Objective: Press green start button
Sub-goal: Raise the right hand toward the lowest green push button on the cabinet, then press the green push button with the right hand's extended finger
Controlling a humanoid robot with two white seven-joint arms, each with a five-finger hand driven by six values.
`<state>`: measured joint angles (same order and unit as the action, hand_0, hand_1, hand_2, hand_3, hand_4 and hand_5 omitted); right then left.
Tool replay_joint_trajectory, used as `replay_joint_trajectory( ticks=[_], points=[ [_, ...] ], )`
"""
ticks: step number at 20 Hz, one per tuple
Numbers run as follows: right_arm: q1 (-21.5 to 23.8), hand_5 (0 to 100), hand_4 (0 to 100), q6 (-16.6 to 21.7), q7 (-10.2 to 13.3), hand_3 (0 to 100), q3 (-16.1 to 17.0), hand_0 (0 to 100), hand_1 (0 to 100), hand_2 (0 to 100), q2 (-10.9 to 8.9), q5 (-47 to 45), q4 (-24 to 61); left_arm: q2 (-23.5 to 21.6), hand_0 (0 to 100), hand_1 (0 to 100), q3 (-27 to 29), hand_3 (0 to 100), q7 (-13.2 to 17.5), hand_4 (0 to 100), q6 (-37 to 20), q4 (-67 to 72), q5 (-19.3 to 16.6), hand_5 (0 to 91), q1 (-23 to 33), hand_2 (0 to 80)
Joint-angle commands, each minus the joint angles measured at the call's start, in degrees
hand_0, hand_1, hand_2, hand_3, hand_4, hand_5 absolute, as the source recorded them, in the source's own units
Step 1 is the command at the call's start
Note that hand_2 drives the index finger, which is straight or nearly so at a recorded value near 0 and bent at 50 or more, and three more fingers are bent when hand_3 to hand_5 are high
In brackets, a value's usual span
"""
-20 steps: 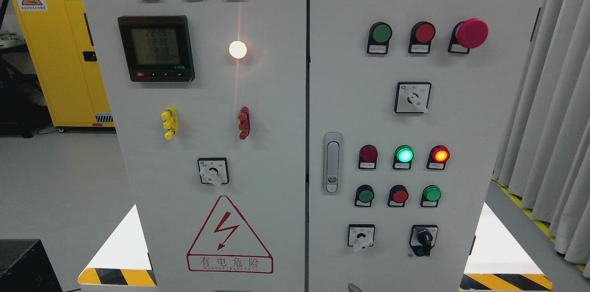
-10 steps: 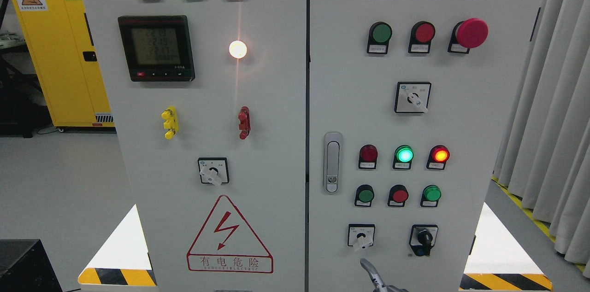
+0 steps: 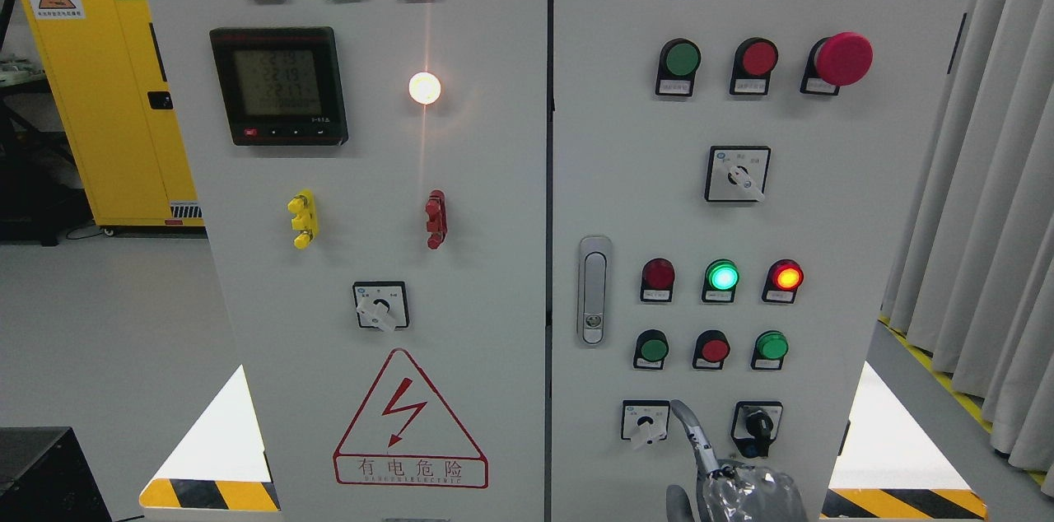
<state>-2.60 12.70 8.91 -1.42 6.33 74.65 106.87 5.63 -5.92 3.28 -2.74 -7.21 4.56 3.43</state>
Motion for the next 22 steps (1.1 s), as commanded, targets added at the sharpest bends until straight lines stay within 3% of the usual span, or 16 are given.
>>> replay_joint_trajectory(
  ticks=[1,11,22],
  points=[
    [-3.63,100,100,-0.48,-0.29,100,-1.39,69,96,0,-0.09,1.11,-1.57,0.00,12,56,0.03,0,0.15,0,0.01,0.00,0.01,0.0,0.00,0.0],
    [-6.28,100,100,-1.18,-0.38,100,-3.51,73,96,0,0.18,2.08,-5.70,0.00,12,56,-0.06,0,0.15,0,0.01,0.00,0.01,0.0,0.00,0.0],
    [-8.03,100,100,-1.18,-0.38,100,-2.63,73,96,0,0.27,1.73,-8.34,0.00,12,56,0.03,0,0.15,0,0.01,0.00,0.01,0.0,-0.09,0.0]
  ],
)
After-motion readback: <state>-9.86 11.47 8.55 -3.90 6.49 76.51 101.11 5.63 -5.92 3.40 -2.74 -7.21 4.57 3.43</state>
